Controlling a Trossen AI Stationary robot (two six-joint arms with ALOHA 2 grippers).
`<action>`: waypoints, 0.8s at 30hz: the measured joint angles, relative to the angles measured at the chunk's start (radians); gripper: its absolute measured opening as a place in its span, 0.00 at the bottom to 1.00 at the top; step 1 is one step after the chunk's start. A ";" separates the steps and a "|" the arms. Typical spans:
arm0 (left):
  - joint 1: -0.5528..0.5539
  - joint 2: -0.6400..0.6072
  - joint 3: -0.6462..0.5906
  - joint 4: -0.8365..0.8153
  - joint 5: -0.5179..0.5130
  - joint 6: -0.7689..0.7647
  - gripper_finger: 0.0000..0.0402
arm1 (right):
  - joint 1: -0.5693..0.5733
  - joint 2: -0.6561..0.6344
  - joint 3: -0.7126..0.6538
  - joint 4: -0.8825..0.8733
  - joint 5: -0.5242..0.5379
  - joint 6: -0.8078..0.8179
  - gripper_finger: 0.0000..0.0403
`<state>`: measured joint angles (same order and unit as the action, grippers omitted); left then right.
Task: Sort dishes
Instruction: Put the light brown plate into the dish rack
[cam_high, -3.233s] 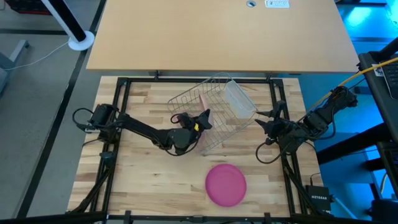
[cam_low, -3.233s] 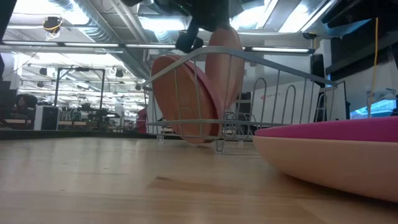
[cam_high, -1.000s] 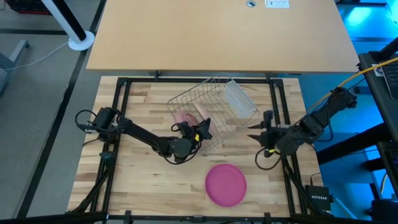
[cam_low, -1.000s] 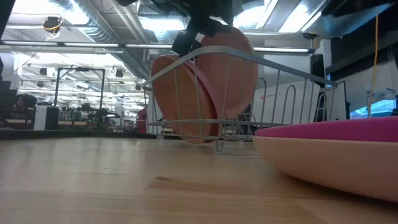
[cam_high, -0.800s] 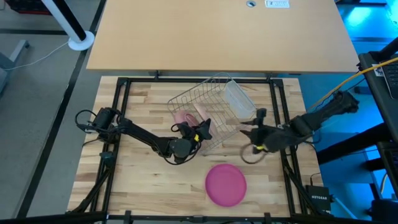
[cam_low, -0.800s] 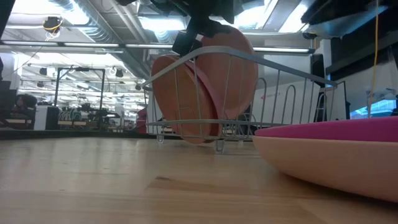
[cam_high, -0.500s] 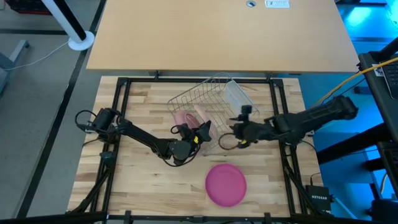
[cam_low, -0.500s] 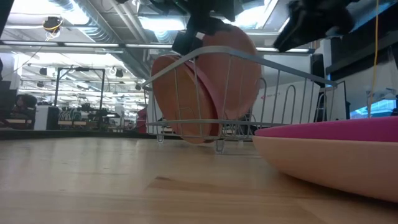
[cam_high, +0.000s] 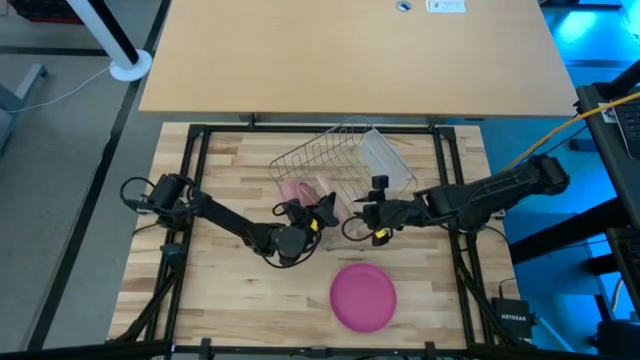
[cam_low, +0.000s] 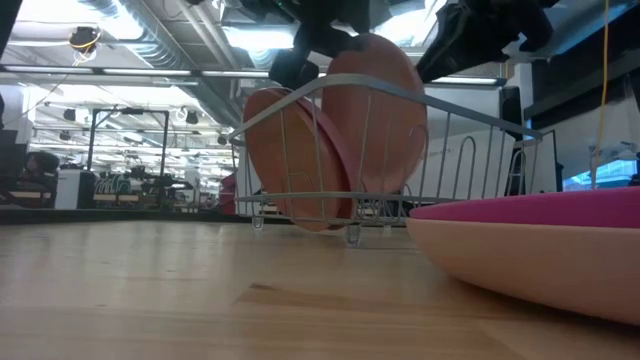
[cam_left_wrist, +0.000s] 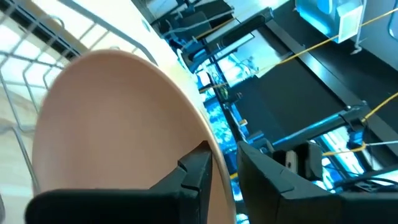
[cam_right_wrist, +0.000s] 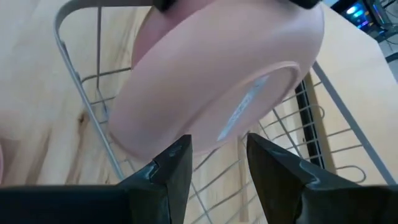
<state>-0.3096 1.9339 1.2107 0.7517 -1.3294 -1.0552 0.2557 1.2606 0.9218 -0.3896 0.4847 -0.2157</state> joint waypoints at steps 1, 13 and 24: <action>0.003 0.000 0.000 0.000 -0.005 0.010 0.16 | 0.000 0.000 0.000 0.000 -0.005 0.000 0.39; 0.042 -0.002 0.001 0.003 -0.025 -0.001 0.11 | 0.000 0.000 0.000 -0.001 -0.007 0.000 0.39; 0.043 -0.002 0.001 0.000 -0.028 -0.019 0.10 | 0.111 -0.048 0.000 0.141 0.020 -0.075 0.39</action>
<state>-0.2665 1.9320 1.2121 0.7517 -1.3579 -1.0741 0.3671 1.2122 0.9218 -0.2482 0.5047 -0.2908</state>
